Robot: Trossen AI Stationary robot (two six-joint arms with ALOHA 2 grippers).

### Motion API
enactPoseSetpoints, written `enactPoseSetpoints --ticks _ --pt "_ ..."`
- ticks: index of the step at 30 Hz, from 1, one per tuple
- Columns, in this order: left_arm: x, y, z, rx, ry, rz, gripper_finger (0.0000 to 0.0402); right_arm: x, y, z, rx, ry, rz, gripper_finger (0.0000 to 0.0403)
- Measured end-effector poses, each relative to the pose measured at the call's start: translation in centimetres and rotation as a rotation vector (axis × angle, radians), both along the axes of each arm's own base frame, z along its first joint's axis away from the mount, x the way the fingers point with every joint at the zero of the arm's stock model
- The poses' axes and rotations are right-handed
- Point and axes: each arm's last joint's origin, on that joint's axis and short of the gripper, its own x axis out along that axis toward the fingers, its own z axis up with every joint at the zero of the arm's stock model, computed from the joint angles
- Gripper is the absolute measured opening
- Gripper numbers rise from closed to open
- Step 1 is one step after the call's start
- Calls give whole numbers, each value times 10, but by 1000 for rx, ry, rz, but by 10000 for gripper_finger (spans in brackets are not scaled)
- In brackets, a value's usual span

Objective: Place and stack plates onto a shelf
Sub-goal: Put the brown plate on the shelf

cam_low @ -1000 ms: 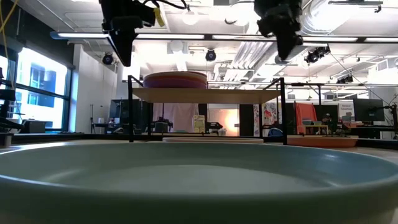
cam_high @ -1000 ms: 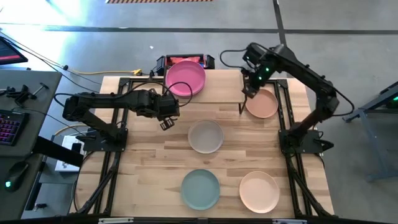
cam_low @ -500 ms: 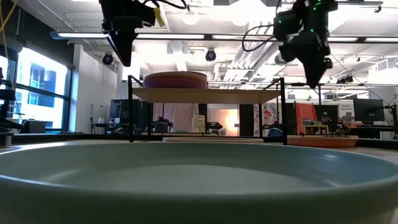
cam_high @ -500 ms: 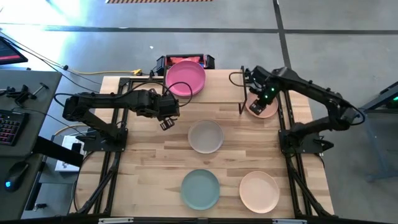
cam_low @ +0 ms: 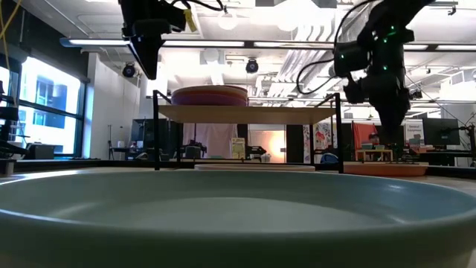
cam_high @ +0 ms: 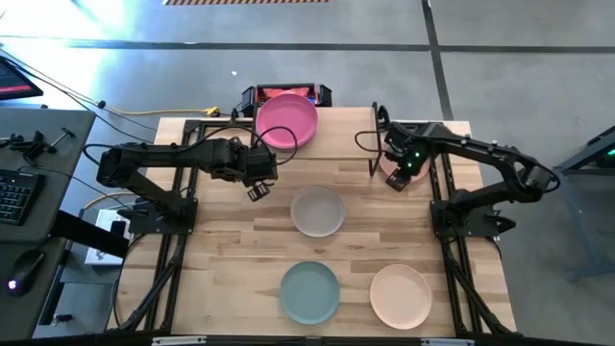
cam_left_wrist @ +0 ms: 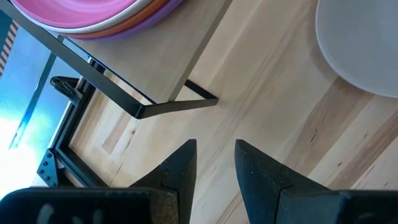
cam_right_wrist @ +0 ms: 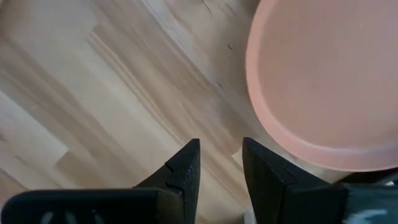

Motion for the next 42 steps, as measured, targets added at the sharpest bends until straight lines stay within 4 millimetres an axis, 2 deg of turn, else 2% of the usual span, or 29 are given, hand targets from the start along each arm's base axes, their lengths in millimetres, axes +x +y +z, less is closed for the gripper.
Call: enactPoseSetpoints --ticks 5,10,18,25,31,42 --pt "0 0 0 0 0 0 99 -3 1 -11 -40 34 14 99" --pt "0 0 0 0 0 0 99 -2 -1 -14 -77 22 36 99" --pt "0 0 0 0 -1 0 99 9 2 -16 -113 -13 160 99" --pt "0 0 0 0 -1 0 99 19 4 -32 -83 53 245 99" --pt "0 0 0 1 -1 0 99 24 3 -42 -139 154 247 99" --pt "0 0 0 -1 -1 0 99 25 2 -42 -145 145 204 99"
